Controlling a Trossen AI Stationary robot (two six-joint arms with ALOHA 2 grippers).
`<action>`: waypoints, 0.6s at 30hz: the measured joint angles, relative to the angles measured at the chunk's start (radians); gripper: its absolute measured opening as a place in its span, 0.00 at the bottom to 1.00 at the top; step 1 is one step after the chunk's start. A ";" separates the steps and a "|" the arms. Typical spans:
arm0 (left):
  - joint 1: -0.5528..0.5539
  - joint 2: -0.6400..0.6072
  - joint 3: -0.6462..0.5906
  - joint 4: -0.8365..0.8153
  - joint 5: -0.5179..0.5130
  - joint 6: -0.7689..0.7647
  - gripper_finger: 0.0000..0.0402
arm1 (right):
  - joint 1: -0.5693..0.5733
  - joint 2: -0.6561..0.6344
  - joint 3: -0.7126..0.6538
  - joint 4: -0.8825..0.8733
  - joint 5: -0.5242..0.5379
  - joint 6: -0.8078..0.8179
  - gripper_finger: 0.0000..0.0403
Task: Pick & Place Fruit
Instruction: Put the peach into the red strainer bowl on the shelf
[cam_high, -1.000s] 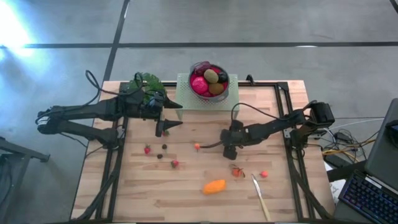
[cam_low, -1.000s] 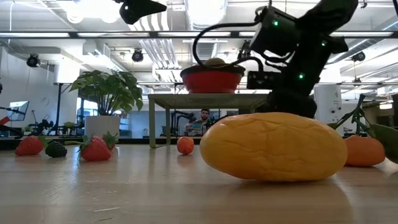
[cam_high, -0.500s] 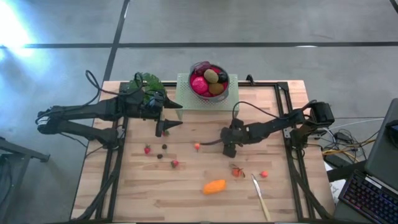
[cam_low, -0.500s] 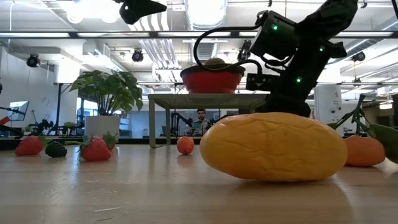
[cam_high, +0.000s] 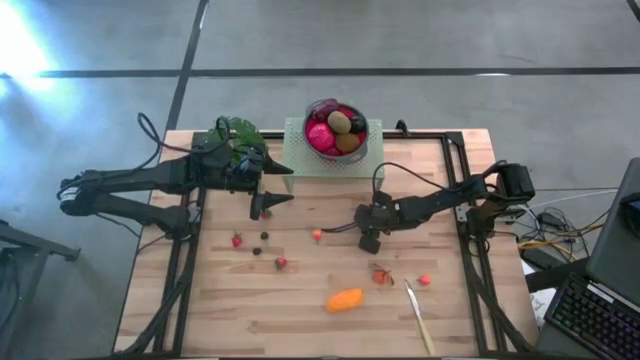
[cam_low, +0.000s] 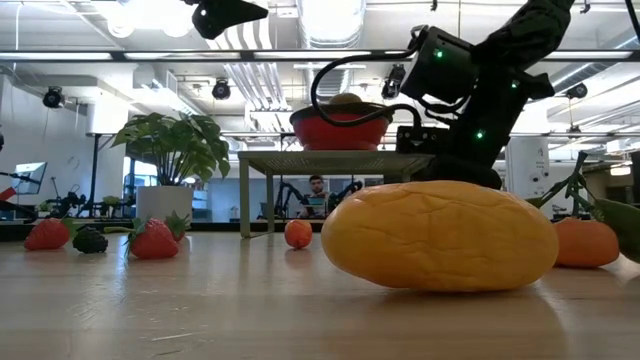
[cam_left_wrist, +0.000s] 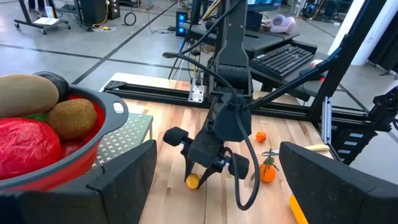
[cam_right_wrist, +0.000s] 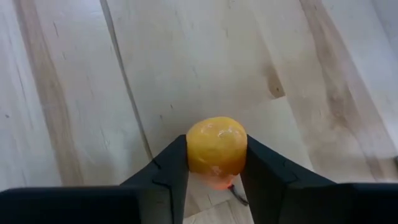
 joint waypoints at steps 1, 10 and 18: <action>0.000 0.000 0.000 0.000 0.000 0.000 0.86 | 0.000 0.000 0.001 -0.001 -0.001 -0.001 0.27; 0.000 0.000 0.000 0.000 0.000 0.000 0.86 | 0.000 -0.002 0.001 -0.002 -0.005 -0.006 0.31; 0.000 0.000 0.000 0.000 0.000 0.000 0.86 | 0.001 -0.046 0.012 -0.018 -0.053 -0.057 0.26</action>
